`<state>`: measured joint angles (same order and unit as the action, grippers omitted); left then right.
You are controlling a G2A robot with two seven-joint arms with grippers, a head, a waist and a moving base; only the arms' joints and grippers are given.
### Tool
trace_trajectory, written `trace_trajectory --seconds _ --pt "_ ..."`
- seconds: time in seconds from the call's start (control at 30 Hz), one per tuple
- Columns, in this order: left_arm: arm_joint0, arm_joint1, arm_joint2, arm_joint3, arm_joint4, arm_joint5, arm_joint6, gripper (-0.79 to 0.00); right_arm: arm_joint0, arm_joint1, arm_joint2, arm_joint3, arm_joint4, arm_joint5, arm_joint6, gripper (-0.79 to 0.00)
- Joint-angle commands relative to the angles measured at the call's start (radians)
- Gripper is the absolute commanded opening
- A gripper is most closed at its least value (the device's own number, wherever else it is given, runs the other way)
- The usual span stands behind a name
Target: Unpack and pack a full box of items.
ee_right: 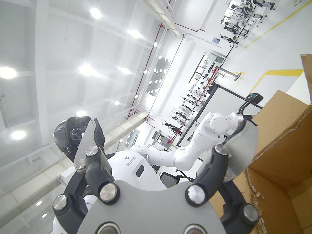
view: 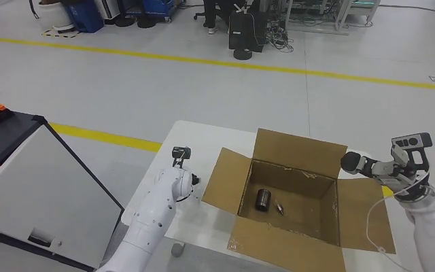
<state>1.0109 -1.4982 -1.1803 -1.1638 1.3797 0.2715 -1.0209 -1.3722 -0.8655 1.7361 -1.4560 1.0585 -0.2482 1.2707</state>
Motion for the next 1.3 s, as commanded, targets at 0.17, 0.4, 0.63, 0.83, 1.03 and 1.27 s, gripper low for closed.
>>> trace_trajectory --seconds 0.17,0.4,0.63,0.83,1.03,1.27 --pt "0.003 -0.009 0.032 0.011 0.063 0.099 0.04 0.0 0.0 0.0 0.0 0.0 0.0 0.0 0.0 0.0" --pt "0.019 -0.01 0.032 -0.004 0.096 0.134 0.035 0.0 0.0 0.0 0.0 0.0 0.0 0.0 0.0 0.0" --pt "0.016 -0.01 0.023 0.013 0.127 0.156 0.018 0.0 0.0 0.0 0.0 0.0 0.0 0.0 0.0 0.0" --pt "0.005 -0.016 0.031 0.045 0.131 0.149 0.014 0.0 0.0 0.0 0.0 0.0 0.0 0.0 0.0 0.0" --pt "0.004 -0.022 0.048 0.062 0.138 0.128 0.029 0.0 0.0 0.0 0.0 0.0 0.0 0.0 0.0 0.0" --pt "0.0 -0.028 0.059 0.083 0.157 0.134 0.074 0.0 0.0 0.0 0.0 0.0 0.0 0.0 0.0 0.0"
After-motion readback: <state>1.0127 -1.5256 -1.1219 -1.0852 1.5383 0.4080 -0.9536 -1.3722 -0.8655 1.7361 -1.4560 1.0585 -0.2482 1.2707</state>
